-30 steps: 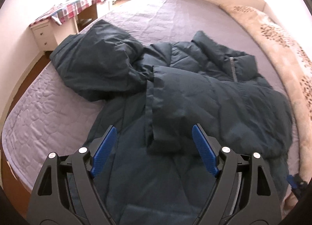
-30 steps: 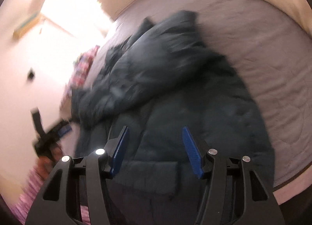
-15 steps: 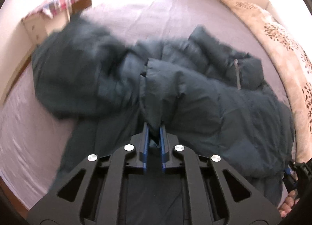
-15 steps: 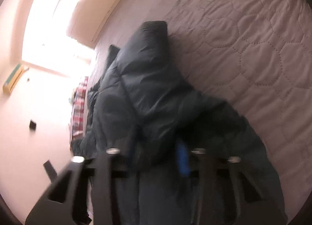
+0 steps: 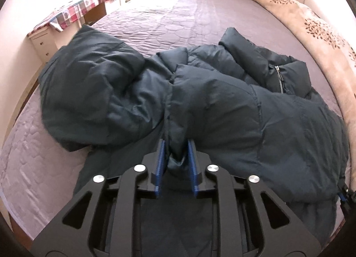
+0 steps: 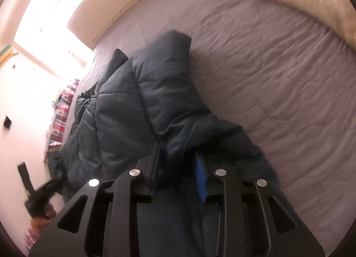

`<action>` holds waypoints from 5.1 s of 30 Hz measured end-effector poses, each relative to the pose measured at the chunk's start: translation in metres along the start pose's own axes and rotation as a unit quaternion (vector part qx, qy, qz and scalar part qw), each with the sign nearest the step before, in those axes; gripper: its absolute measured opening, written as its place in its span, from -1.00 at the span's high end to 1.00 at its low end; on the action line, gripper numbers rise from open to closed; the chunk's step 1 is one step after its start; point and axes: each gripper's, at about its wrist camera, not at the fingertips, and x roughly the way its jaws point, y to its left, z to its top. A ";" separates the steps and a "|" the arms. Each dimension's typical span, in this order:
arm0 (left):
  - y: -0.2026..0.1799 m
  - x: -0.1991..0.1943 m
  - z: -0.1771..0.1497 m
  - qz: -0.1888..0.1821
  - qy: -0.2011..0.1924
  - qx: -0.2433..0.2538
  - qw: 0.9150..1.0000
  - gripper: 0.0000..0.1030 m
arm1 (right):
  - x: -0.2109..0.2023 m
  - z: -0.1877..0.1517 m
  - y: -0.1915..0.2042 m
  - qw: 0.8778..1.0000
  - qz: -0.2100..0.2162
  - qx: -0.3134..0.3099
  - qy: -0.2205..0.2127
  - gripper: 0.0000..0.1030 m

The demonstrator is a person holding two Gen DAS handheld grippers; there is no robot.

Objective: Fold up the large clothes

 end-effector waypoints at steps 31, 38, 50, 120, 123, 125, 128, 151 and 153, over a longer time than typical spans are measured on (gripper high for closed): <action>0.117 -0.039 -0.027 -0.064 -0.014 -0.120 0.991 -0.29 | 0.006 -0.036 0.086 0.980 -0.043 -0.192 0.014 0.75; 0.220 -0.019 -0.003 0.000 -0.021 -0.220 0.975 -0.29 | 0.015 -0.071 0.123 0.968 -0.028 -0.243 0.056 0.75; 0.286 0.014 0.034 0.006 -0.021 -0.290 0.957 -0.29 | 0.035 -0.085 0.145 0.957 -0.053 -0.275 0.072 0.71; -0.048 -0.067 -0.093 -0.172 -0.072 0.191 0.964 -0.08 | -0.059 -0.083 0.065 0.982 -0.017 -0.187 -0.009 0.30; -0.024 -0.077 -0.112 -0.155 -0.082 0.185 0.967 -0.15 | -0.052 -0.083 0.086 0.979 -0.006 -0.205 -0.001 0.23; -0.010 -0.081 -0.122 -0.140 -0.084 0.177 0.970 -0.15 | -0.048 -0.084 0.112 0.973 0.008 -0.229 0.000 0.07; 0.026 -0.088 -0.138 -0.129 -0.081 0.125 0.980 -0.15 | -0.042 -0.086 0.161 0.962 0.025 -0.273 -0.012 -0.31; 0.095 -0.078 -0.153 -0.110 -0.062 0.032 0.991 -0.15 | -0.003 -0.044 0.208 0.975 -0.005 -0.221 -0.034 0.83; 0.089 -0.077 -0.150 -0.101 -0.064 0.040 0.992 -0.15 | -0.003 -0.038 0.167 0.988 0.012 -0.155 -0.005 0.81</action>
